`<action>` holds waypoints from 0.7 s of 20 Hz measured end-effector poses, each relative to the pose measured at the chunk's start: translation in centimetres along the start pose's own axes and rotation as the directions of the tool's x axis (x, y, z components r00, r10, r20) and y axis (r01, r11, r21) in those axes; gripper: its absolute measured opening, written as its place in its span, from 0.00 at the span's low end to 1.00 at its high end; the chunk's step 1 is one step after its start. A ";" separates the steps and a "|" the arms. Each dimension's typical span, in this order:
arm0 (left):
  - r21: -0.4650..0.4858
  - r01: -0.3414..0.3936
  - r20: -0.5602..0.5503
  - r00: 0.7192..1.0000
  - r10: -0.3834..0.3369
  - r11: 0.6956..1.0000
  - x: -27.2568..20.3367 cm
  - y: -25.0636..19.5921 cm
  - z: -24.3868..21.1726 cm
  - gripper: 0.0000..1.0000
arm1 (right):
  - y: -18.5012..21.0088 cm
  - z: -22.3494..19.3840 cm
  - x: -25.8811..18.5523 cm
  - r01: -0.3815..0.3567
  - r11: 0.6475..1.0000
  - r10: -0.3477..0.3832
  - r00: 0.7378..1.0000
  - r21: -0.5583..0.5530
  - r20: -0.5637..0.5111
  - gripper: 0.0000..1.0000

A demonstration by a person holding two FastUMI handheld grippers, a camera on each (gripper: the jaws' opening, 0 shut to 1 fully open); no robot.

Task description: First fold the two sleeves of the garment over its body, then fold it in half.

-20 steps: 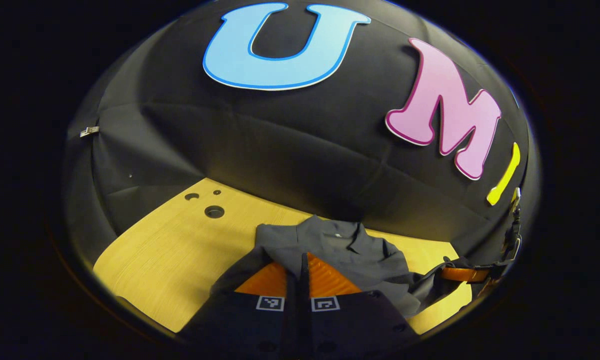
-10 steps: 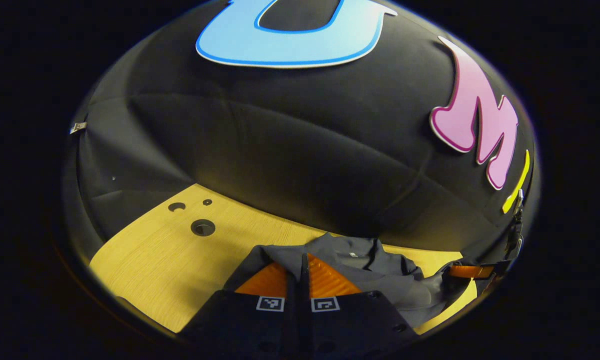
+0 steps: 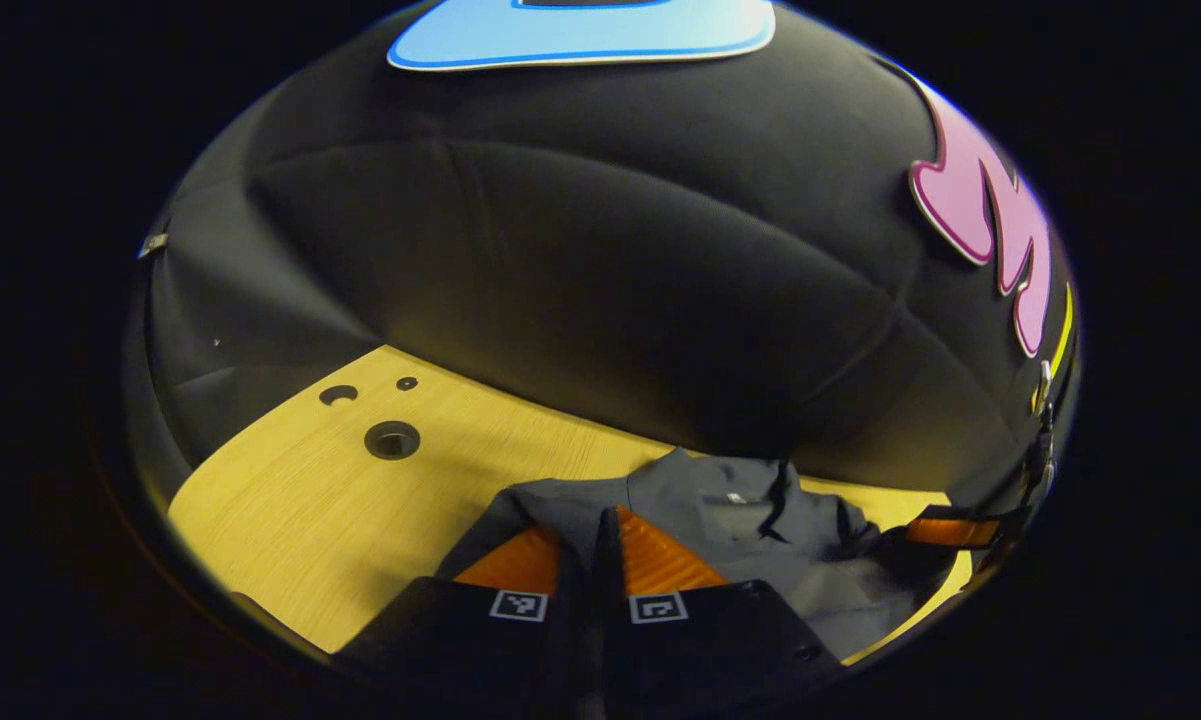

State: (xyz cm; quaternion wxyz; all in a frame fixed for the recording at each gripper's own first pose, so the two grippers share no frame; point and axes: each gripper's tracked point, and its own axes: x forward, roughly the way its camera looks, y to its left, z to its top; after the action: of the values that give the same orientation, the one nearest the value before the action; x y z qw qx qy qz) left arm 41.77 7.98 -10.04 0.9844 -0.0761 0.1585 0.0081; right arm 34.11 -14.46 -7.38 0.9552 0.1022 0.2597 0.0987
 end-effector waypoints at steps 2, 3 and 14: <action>0.039 -0.030 0.002 1.000 0.030 0.999 -1.1 -0.1 0.6 0.46 | 0.0 0.9 -1.0 0.001 1.000 -0.001 1.000 0.014 0.016 0.77; 0.058 -0.050 0.014 0.999 0.050 0.997 -1.8 0.0 1.3 0.58 | -0.5 1.8 -2.1 0.012 1.000 -0.013 0.999 0.016 0.031 0.88; 0.163 -0.151 0.308 0.947 0.096 0.975 -20.9 -2.7 10.7 0.96 | -3.2 7.4 -17.9 0.148 0.987 -0.122 0.942 -0.062 0.312 0.99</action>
State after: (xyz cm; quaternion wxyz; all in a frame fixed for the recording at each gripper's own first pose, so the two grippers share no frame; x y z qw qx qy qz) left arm 25.39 7.10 6.91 0.9973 0.0275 0.0127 0.0666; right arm 23.24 -22.86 6.58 0.9919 0.0577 0.1098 0.0267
